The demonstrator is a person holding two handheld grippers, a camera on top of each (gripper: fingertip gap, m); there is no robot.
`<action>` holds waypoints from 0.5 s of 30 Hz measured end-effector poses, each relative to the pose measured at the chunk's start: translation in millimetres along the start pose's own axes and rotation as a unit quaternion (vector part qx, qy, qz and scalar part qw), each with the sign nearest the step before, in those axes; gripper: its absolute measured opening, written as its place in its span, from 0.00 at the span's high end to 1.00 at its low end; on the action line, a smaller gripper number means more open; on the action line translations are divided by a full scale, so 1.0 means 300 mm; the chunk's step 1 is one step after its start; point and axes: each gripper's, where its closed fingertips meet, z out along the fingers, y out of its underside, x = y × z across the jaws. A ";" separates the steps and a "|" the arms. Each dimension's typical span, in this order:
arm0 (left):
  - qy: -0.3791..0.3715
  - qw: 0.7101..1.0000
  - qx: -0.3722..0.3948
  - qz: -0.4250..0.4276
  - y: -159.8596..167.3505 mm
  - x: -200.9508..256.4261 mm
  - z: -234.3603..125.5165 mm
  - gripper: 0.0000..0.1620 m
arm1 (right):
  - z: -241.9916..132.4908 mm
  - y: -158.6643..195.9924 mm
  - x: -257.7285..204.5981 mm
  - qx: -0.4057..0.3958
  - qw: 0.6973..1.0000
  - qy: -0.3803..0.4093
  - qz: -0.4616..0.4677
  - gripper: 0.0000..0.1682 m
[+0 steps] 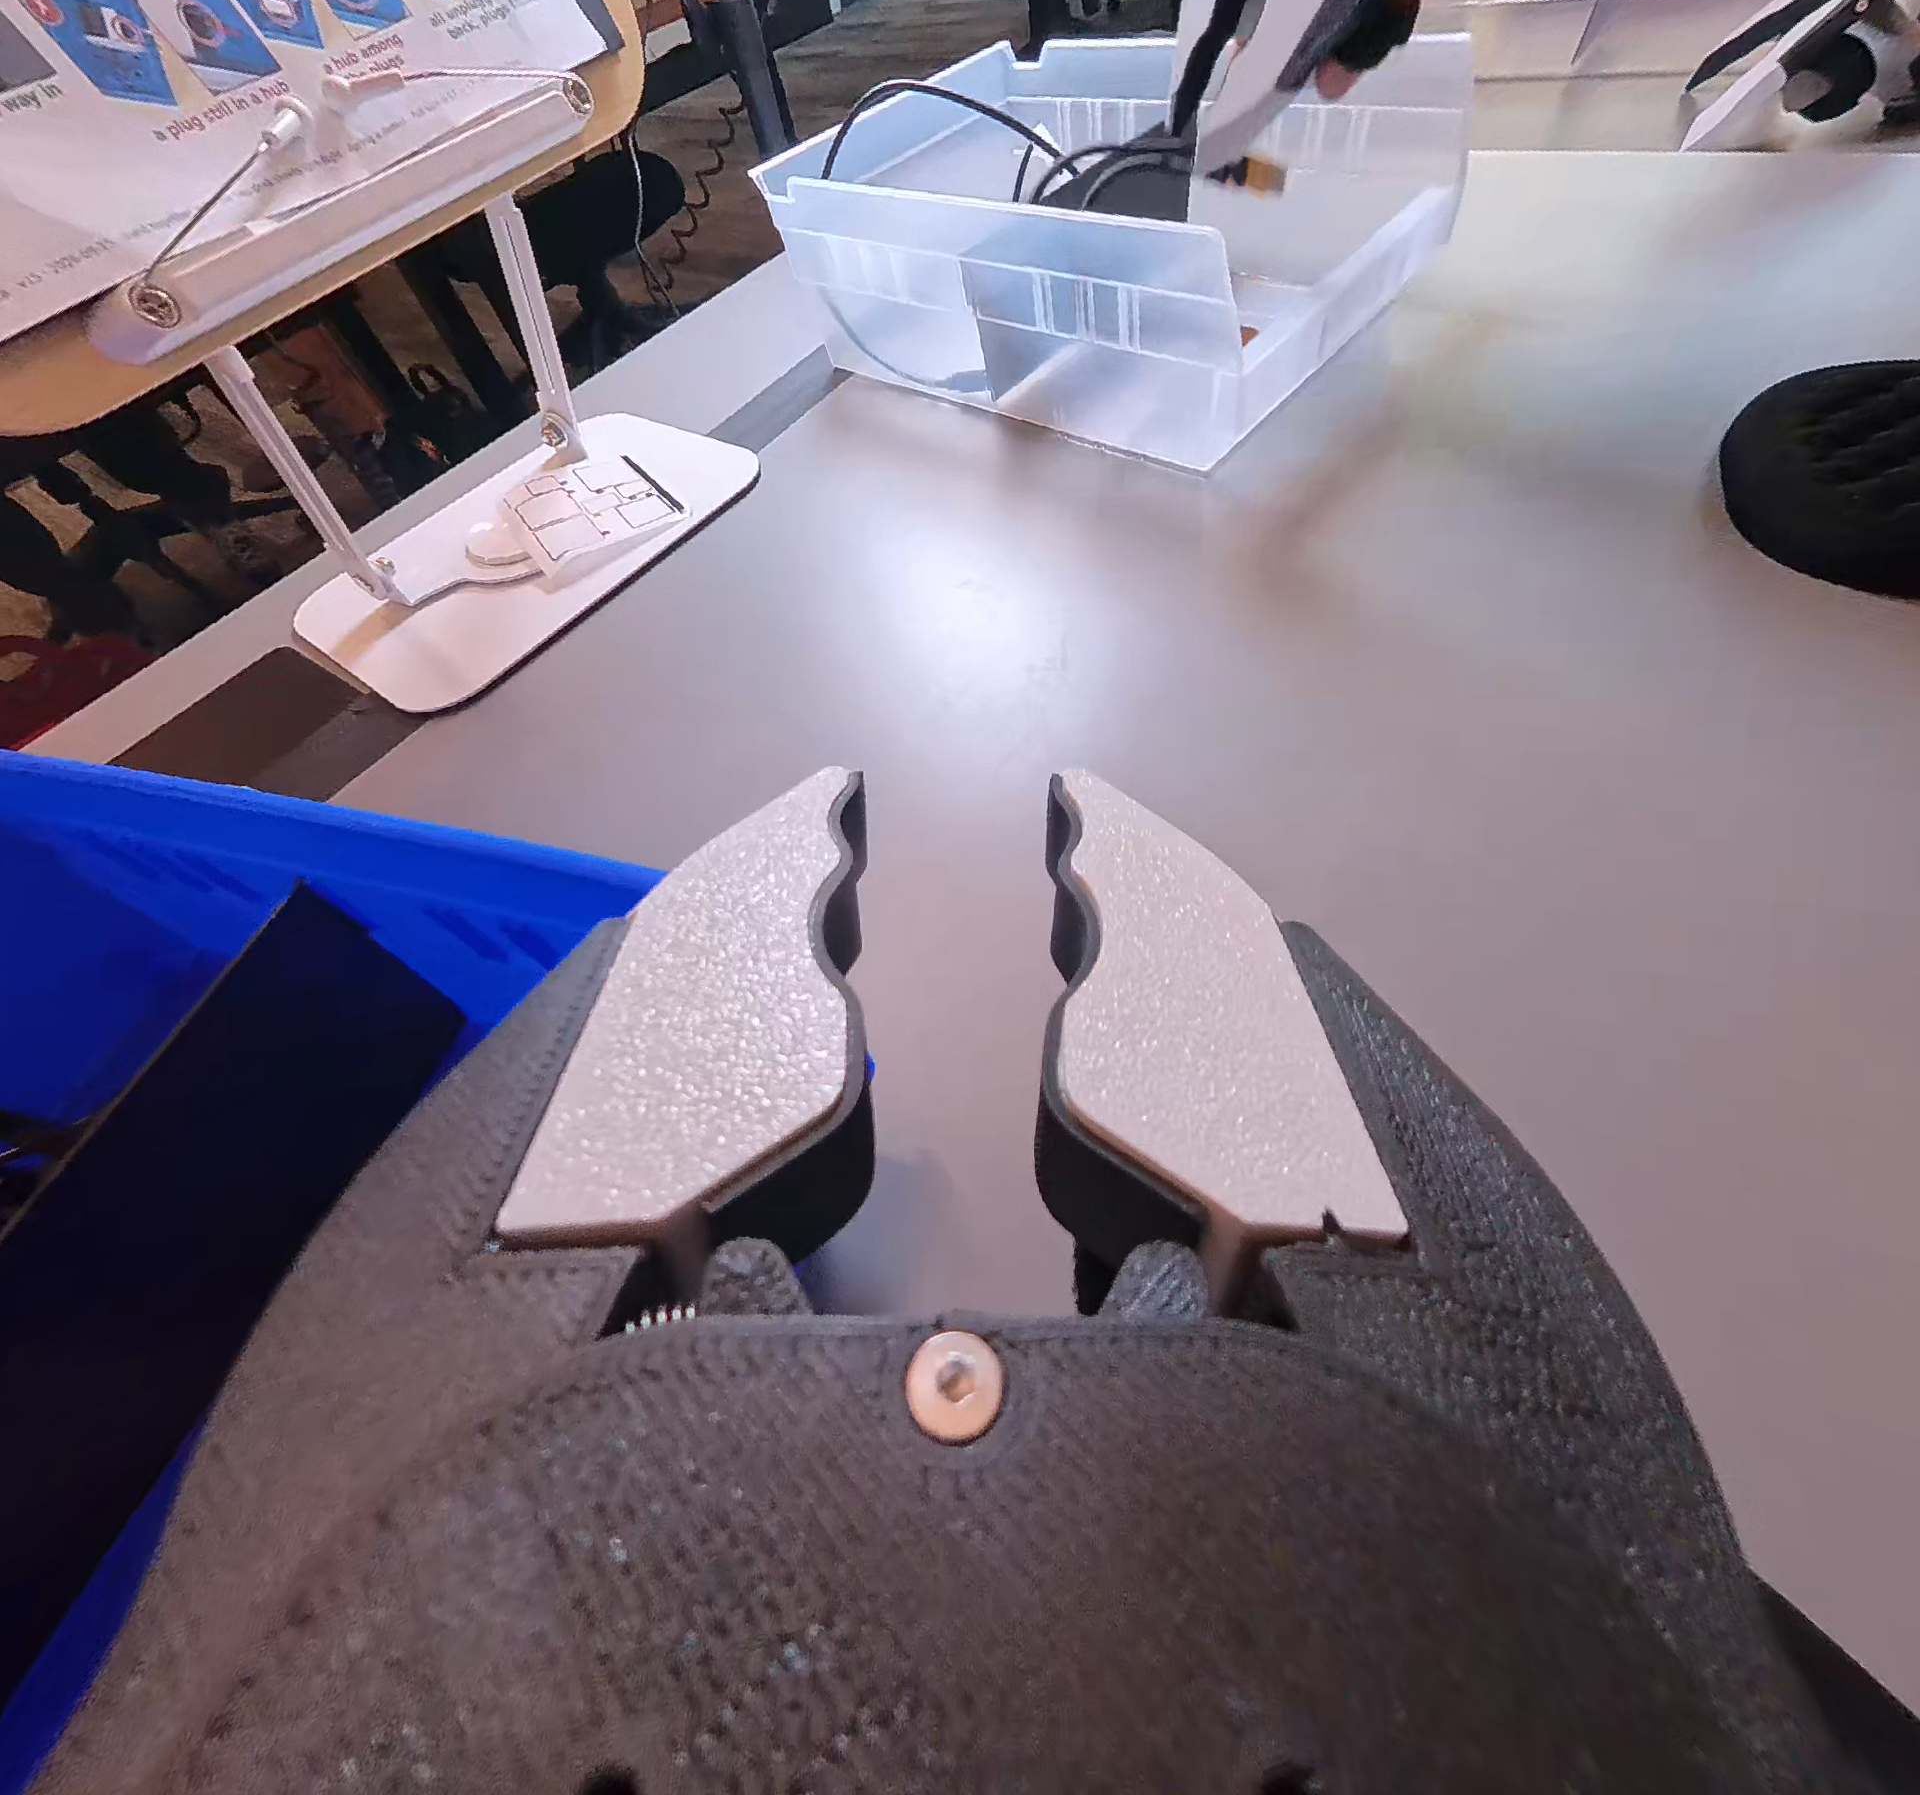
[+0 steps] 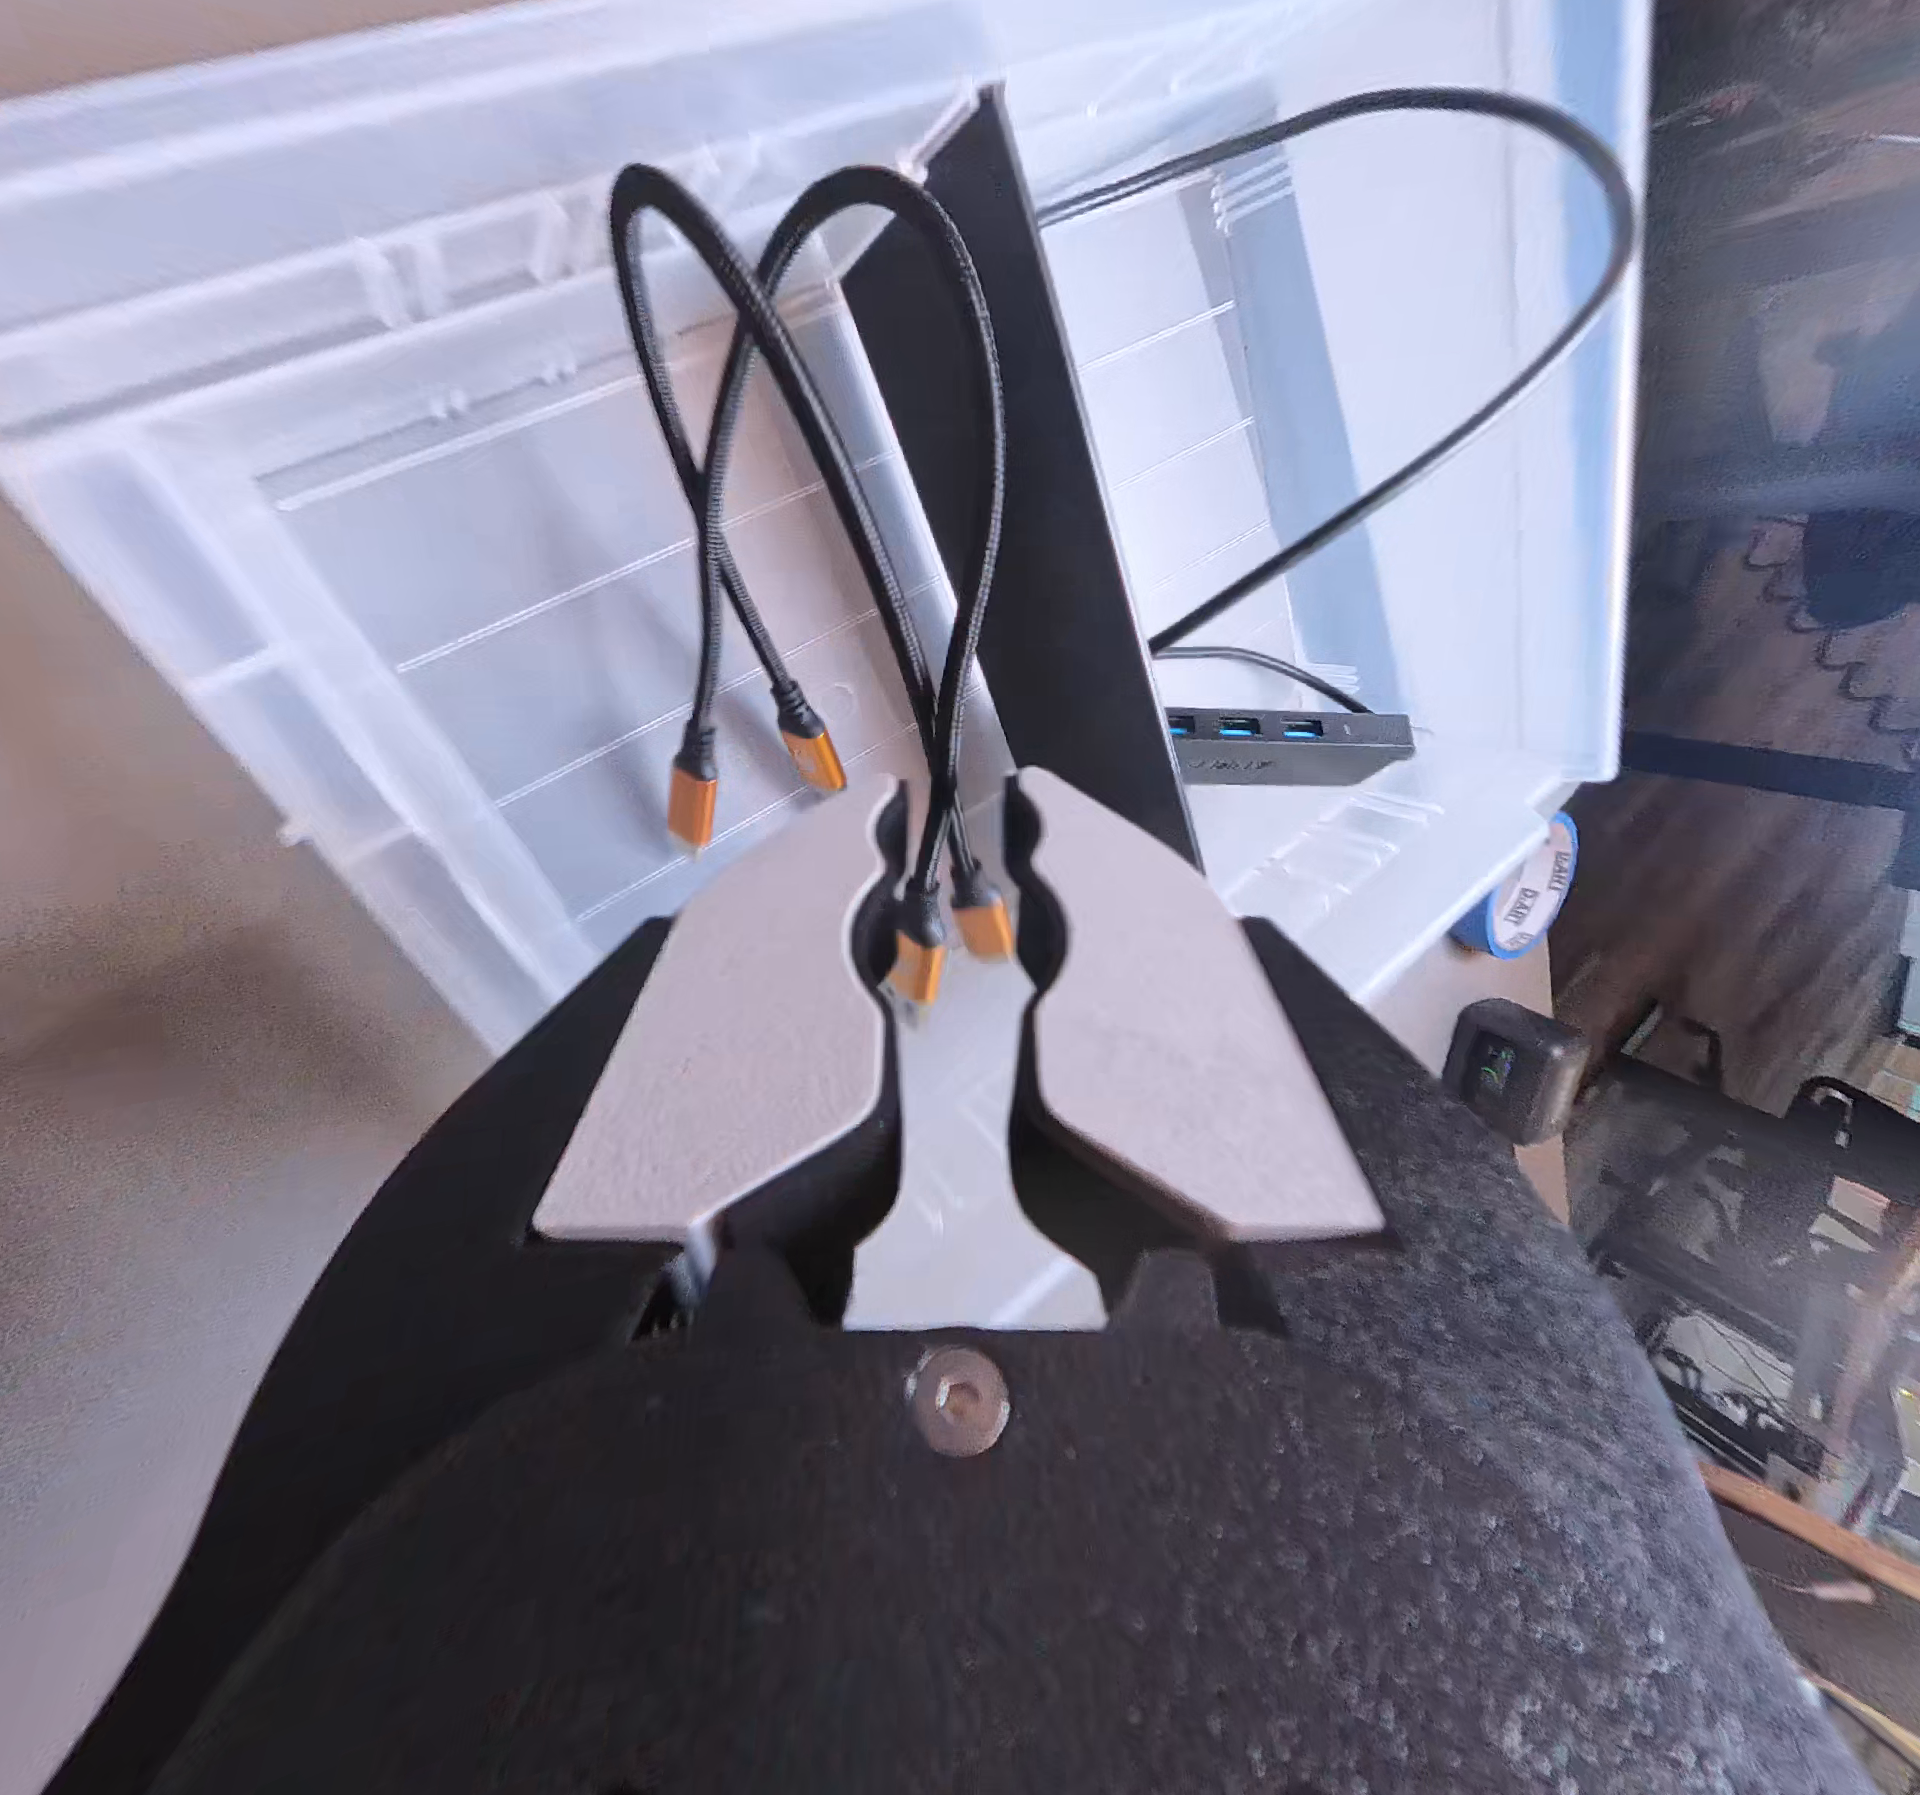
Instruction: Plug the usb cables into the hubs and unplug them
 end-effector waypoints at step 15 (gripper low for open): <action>-0.169 0.985 -0.037 0.000 -0.087 -0.437 -0.196 0.82 | -0.350 -0.163 -0.109 0.340 0.929 0.022 0.146 0.76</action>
